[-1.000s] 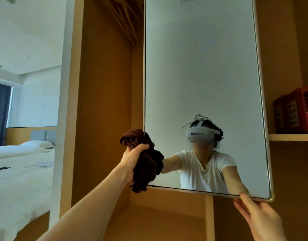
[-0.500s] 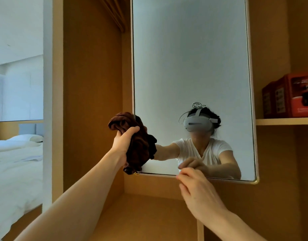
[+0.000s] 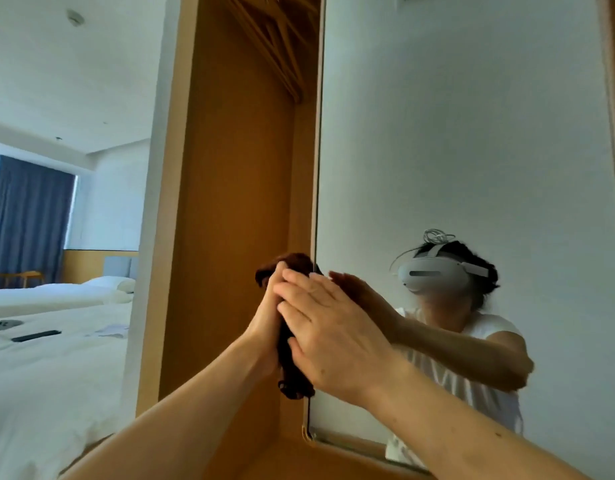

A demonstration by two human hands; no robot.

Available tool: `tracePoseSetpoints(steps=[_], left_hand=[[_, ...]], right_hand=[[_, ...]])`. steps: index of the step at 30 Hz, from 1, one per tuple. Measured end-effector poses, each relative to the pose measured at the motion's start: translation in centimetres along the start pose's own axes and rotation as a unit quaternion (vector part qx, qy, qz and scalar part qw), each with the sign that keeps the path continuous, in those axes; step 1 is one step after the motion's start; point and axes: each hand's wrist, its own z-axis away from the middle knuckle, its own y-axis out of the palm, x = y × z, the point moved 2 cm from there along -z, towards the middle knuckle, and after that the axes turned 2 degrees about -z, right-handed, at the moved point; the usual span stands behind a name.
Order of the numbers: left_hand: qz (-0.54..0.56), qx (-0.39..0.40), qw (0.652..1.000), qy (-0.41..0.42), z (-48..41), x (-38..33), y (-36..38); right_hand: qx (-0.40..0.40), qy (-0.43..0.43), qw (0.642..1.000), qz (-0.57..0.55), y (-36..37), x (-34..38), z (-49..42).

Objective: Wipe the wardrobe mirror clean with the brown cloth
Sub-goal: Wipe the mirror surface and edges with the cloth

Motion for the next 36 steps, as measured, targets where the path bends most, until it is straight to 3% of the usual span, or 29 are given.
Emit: tracePoseSetpoints(steps=[3, 5, 7, 10, 12, 17, 24, 27, 30, 36], left_hand=[[0.059, 0.003, 0.998, -0.028, -0.7, -1.6, -0.8], [0.064, 0.009, 0.997, -0.043, -0.9, -2.3, -0.7], [0.037, 0.012, 0.996, -0.075, -0.9, -2.3, -0.3], [0.006, 0.024, 0.995, -0.097, -0.4, -2.6, 0.4], [-0.001, 0.047, 0.992, -0.116, 0.1, -3.5, 0.7], [-0.044, 0.063, 0.988, -0.135, 0.5, -5.7, 1.7], [-0.053, -0.041, 0.995, -0.08, -3.0, -13.3, 4.4], [-0.042, -0.049, 0.995, -0.081, -5.0, -16.6, 5.3], [-0.046, -0.053, 0.991, -0.113, -5.1, -16.4, 5.4], [-0.033, -0.092, 0.978, -0.187, -2.4, -12.5, 5.5]], right_hand=[[0.015, -0.034, 0.998, -0.06, -1.6, -2.1, -4.4], [0.027, -0.009, 0.99, -0.137, -2.9, -3.5, -7.4], [0.105, 0.033, 0.974, -0.199, -3.6, -4.7, -10.5], [0.303, -0.025, 0.952, -0.039, -3.2, -5.5, -13.0], [0.358, -0.059, 0.93, 0.055, -2.9, -6.0, -13.4], [0.314, -0.119, 0.936, 0.108, -3.3, -6.4, -14.0], [0.304, -0.075, 0.945, 0.093, -9.6, -10.9, -21.2], [0.289, -0.063, 0.94, 0.169, -13.7, -15.5, -25.7], [0.294, -0.081, 0.921, 0.24, -15.4, -18.8, -27.4], [0.278, -0.096, 0.934, 0.203, -14.9, -19.4, -26.2]])
